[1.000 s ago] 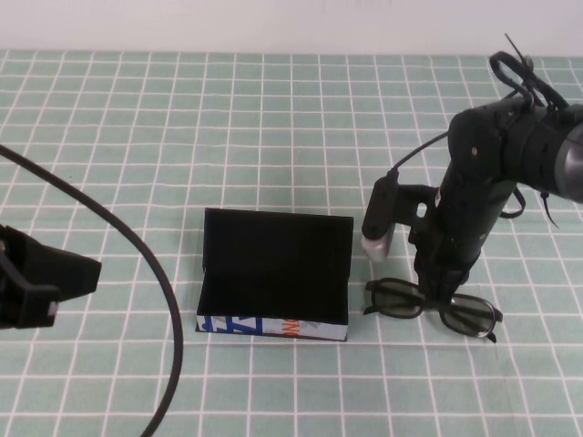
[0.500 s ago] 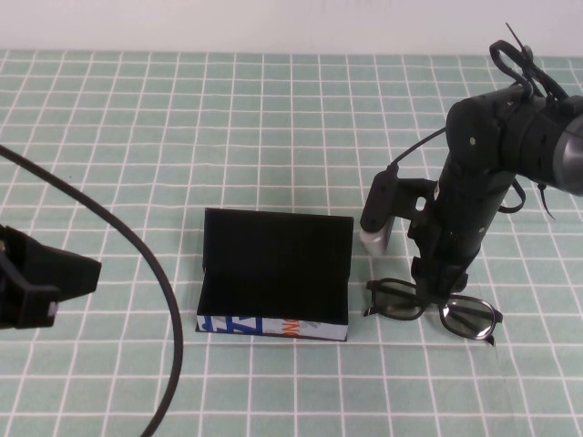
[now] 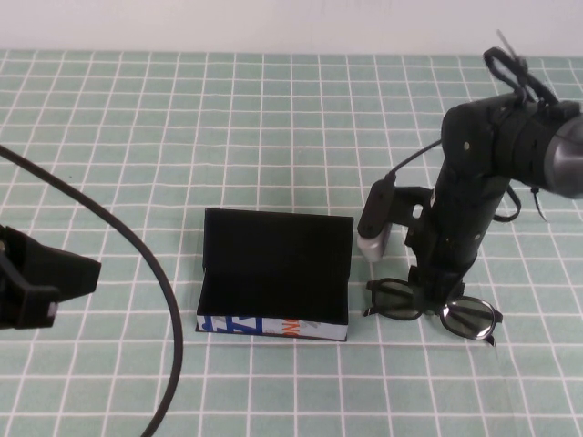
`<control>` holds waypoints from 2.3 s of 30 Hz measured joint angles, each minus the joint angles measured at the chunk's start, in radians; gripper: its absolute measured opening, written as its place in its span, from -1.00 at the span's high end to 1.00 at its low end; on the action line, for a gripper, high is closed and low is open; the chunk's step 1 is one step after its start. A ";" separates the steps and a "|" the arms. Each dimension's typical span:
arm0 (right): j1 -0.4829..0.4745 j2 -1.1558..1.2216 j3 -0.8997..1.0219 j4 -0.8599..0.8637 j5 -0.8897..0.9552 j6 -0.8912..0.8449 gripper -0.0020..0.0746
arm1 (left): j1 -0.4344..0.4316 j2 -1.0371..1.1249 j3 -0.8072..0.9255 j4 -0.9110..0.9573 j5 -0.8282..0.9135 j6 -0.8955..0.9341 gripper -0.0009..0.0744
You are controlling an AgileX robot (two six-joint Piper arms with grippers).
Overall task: Return glasses to glasses case
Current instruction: Pick up the glasses from the table, then place the glasses in the glasses case
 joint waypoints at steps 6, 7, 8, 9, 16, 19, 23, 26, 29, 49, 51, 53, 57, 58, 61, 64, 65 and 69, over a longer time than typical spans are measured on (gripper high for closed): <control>0.000 0.029 0.000 0.006 0.000 0.000 0.14 | 0.000 0.000 0.000 0.000 0.000 0.000 0.98; 0.000 0.029 0.000 0.006 0.002 0.000 0.15 | 0.000 0.000 0.000 0.000 0.000 0.000 0.98; 0.000 0.031 0.000 0.008 0.002 0.000 0.15 | 0.000 0.000 0.000 0.000 0.000 0.000 0.98; 0.000 0.031 0.000 0.008 0.002 0.000 0.17 | 0.000 0.000 0.000 0.002 0.000 0.000 0.98; 0.000 0.031 0.000 0.010 0.010 0.000 0.54 | 0.000 0.000 0.000 0.002 0.000 0.004 0.98; 0.000 0.027 -0.002 0.017 0.029 0.000 0.80 | 0.000 0.000 0.000 0.002 0.000 0.004 0.98; 0.000 0.023 -0.008 0.022 0.042 0.000 0.89 | 0.000 0.000 0.000 0.006 0.000 0.004 0.98; 0.000 0.023 -0.013 0.025 0.052 0.001 0.90 | 0.000 0.000 0.000 0.014 0.000 0.004 0.98; 0.000 0.027 -0.046 0.041 0.085 0.001 0.90 | 0.000 0.000 0.000 0.013 0.000 0.004 0.98; 0.041 -0.065 -0.253 0.178 0.136 0.022 0.91 | 0.000 0.000 0.000 0.052 0.002 0.004 0.98; 0.047 -0.074 -0.253 0.176 0.136 0.024 0.91 | 0.000 0.000 0.000 0.053 0.002 0.004 0.98; 0.068 -0.079 -0.253 0.168 0.136 0.024 0.91 | 0.000 0.000 0.000 0.053 0.002 0.002 0.98; 0.148 -0.082 -0.253 0.165 0.136 -0.008 0.91 | 0.000 0.000 0.000 0.053 0.002 0.000 0.98; 0.173 -0.082 -0.253 0.165 0.136 -0.015 0.91 | 0.000 0.000 0.000 0.050 0.002 0.000 0.98; 0.243 -0.067 -0.282 0.143 0.139 -0.022 0.91 | 0.000 0.000 0.000 0.050 0.004 0.000 0.98; 0.286 -0.034 -0.334 0.113 0.141 -0.022 0.91 | 0.000 0.000 0.000 0.046 0.004 0.000 0.98; 0.295 -0.020 -0.353 0.111 0.141 -0.022 0.91 | 0.000 0.000 0.000 0.045 0.006 0.000 0.98; 0.310 0.029 -0.403 0.111 0.141 -0.022 0.91 | 0.000 0.000 0.000 0.044 0.008 0.000 0.98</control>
